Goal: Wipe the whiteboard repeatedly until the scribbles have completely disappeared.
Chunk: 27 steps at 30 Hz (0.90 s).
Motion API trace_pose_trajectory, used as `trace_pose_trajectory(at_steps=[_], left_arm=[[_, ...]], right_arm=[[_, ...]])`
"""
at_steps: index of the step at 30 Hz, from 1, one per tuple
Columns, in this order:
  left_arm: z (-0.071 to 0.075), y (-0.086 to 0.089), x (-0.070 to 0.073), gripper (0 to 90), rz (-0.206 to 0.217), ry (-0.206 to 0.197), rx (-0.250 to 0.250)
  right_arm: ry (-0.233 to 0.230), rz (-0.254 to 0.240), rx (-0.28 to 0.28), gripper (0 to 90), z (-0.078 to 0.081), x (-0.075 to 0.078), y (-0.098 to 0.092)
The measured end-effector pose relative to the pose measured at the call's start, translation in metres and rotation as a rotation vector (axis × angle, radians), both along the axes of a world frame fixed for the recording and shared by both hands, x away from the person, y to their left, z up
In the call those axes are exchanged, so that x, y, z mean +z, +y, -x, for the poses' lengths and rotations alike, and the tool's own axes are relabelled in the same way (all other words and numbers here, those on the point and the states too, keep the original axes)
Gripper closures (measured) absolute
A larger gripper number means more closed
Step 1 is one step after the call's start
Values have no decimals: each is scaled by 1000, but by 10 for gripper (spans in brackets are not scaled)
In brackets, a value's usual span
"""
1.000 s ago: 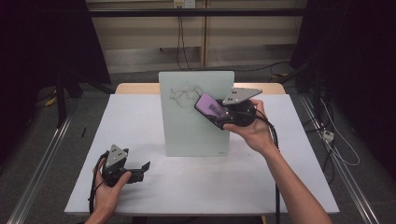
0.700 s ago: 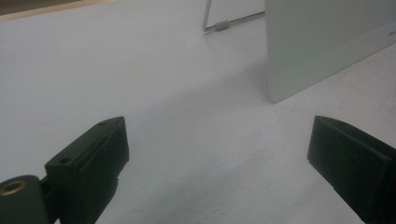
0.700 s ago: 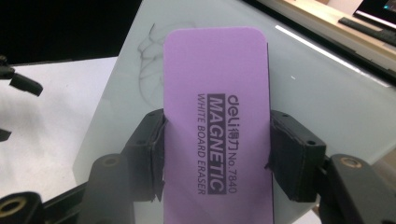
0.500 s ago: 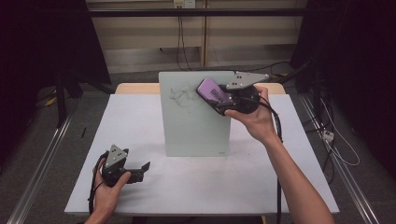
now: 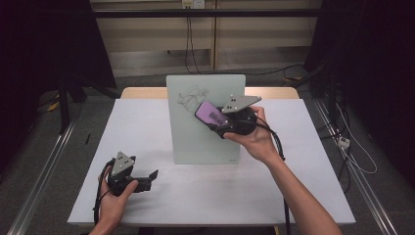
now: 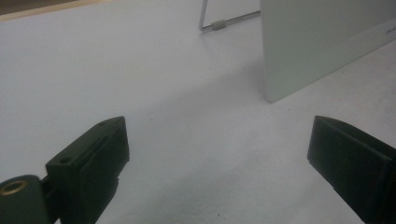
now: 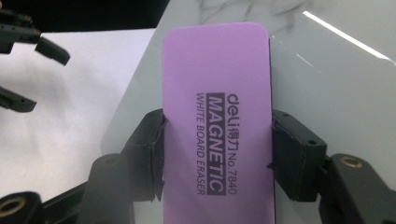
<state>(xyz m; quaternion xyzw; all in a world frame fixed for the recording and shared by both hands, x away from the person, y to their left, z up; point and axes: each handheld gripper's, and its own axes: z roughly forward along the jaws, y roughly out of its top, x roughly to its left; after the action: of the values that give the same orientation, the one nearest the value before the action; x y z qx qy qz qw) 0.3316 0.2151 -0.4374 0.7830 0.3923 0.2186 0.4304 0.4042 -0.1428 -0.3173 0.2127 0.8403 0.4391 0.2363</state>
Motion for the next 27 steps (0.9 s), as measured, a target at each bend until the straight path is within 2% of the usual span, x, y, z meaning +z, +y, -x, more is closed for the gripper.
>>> trace_pose_trajectory(at_steps=[7,14,19,23,27], left_arm=[[0,0,0,55,-1,-1,1],[-1,-1,0,55,-5,0,-2],[-1,1,-1,55,-4,0,7],[-1,1,-1,55,1,-1,7],[0,1,0,55,2,-3,6]], right_arm=[[42,39,44,418,3,-17,18],[53,56,52,418,2,-16,22],[17,21,26,418,-2,-1,17],[-18,22,-1,418,-4,13,13],[-34,-26,-28,419,-10,29,5]])
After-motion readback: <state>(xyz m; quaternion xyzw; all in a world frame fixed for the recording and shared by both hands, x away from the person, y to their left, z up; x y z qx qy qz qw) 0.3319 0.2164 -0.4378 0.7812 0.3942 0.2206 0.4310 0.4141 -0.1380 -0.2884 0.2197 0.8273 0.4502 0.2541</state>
